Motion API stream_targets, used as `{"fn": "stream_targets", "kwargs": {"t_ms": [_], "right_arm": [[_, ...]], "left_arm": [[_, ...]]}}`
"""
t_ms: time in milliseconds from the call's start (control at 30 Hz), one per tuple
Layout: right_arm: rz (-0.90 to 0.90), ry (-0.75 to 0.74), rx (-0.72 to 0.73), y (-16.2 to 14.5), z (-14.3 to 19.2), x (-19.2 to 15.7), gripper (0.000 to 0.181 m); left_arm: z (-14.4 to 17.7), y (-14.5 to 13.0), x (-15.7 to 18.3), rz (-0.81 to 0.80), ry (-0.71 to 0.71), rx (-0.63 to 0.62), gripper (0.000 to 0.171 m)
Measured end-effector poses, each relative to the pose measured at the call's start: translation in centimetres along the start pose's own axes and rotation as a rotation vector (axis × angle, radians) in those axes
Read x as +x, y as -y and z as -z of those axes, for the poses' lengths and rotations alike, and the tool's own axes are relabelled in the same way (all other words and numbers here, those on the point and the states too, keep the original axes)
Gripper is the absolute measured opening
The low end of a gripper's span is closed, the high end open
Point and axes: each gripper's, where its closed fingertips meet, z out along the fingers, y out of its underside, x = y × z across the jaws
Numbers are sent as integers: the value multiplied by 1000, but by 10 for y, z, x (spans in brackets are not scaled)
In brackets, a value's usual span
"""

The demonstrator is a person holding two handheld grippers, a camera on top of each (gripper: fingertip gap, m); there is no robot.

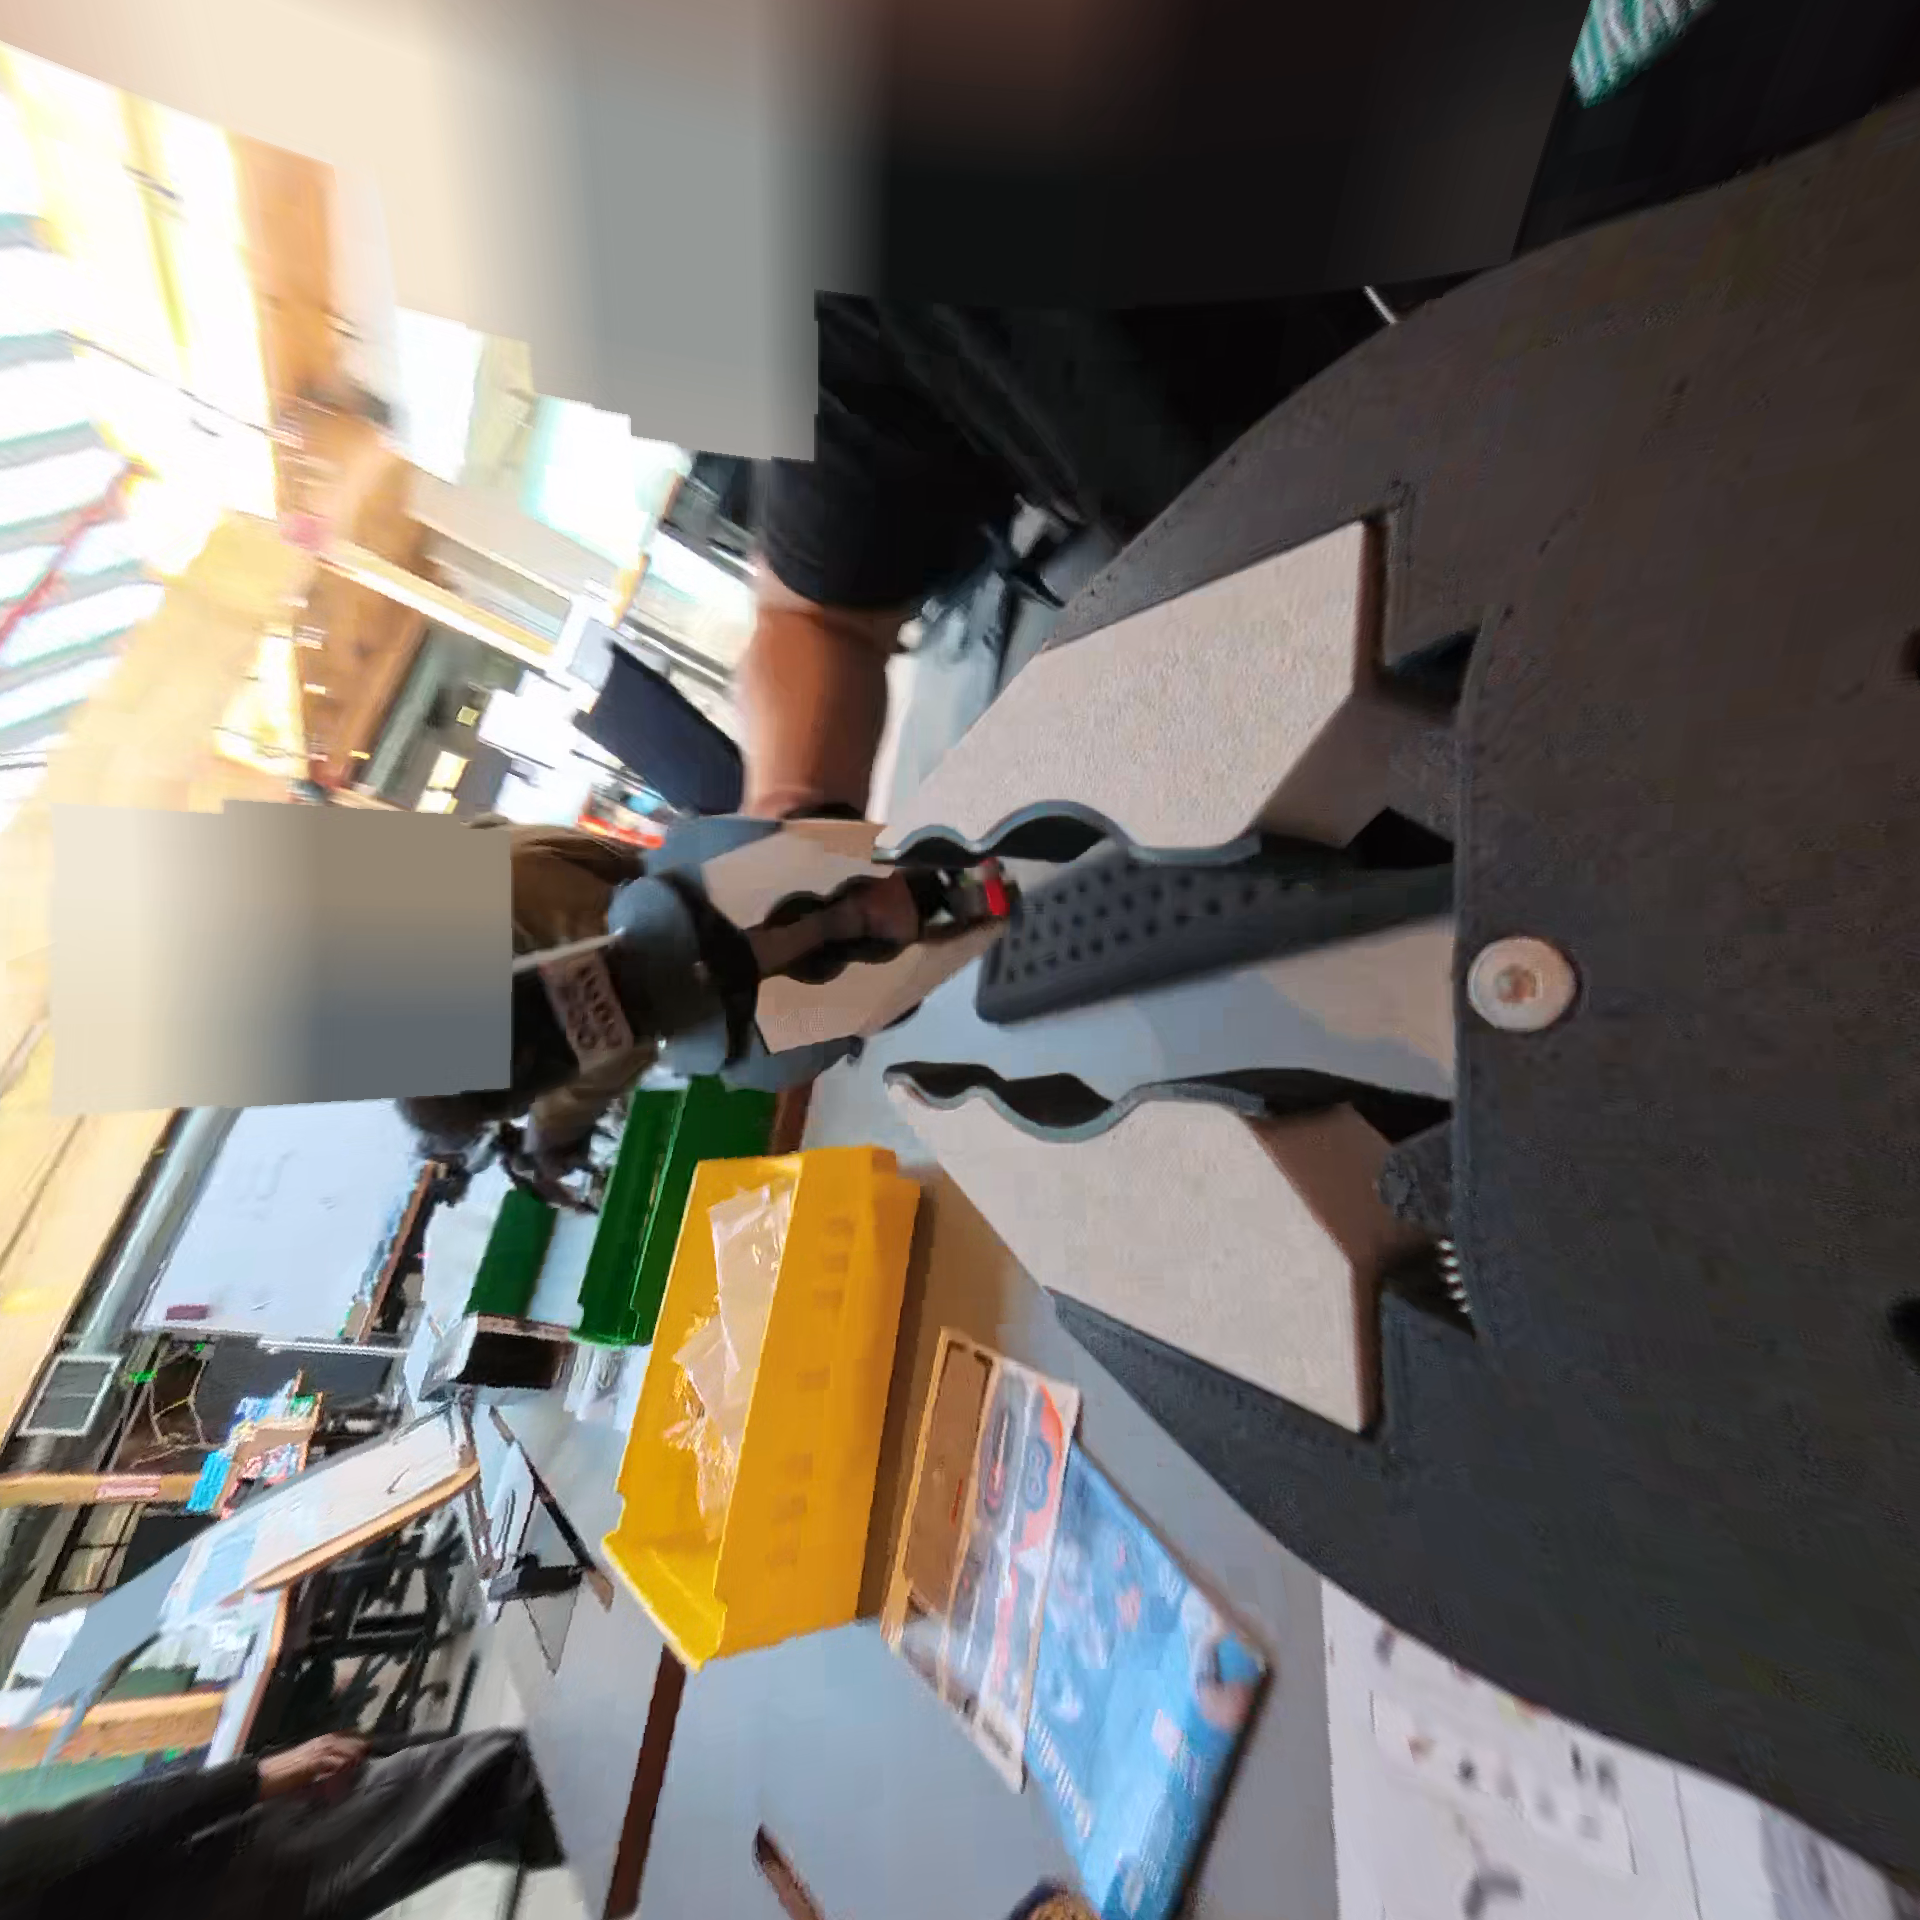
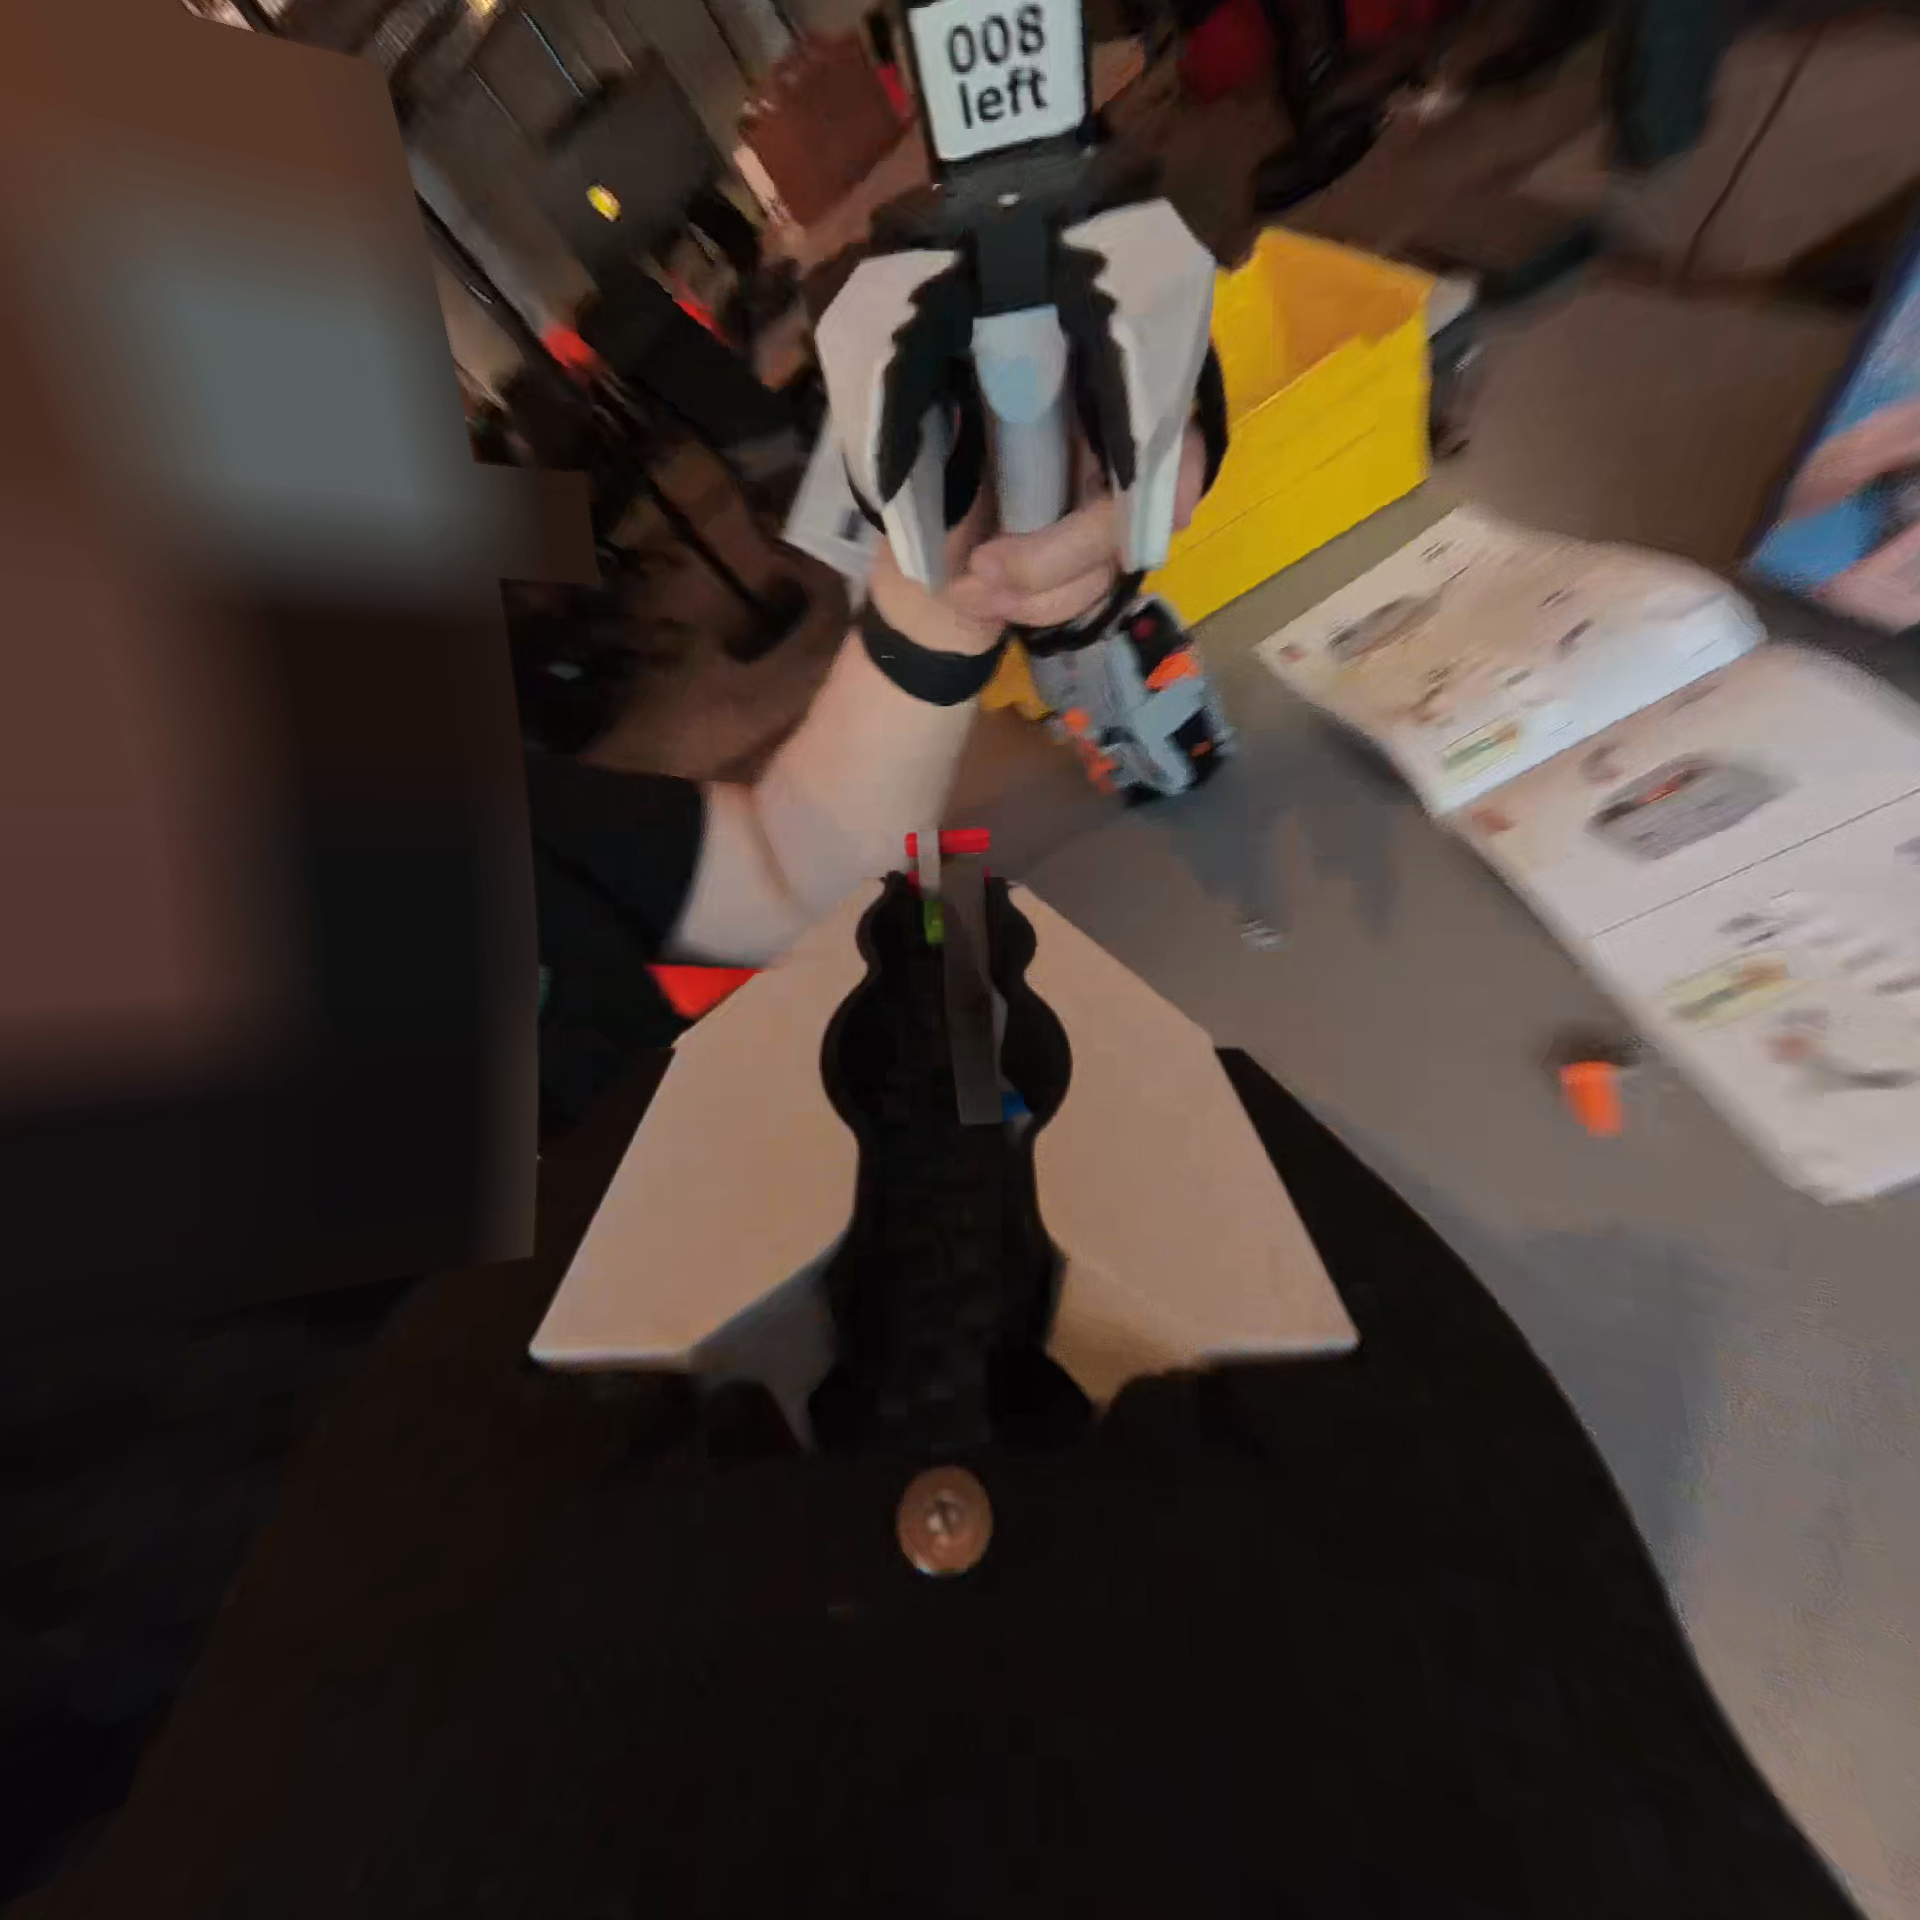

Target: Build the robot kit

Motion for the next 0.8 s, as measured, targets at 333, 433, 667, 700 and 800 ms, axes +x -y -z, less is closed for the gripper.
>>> {"fn": "stream_targets", "kwargs": {"t_ms": [333, 433, 667, 700, 800], "right_arm": [[917, -518, -55, -67, -25, 43, 15], [856, -468, -42, -88, -40, 50, 15], [761, -420, -63, -115, -53, 65, 15], [756, -421, -64, -116, -54, 66, 15], [747, -427, -83, -121, -59, 71, 15]], "left_arm": [[-17, -108, -22, 492, 201, 16, 21], [-23, -143, -20, 615, 162, 34, 21], [-20, -183, -25, 705, 186, 10, 4], [-19, -185, -26, 715, 193, 3, 4], [-16, -192, -30, 725, 225, -17, 4]]}}
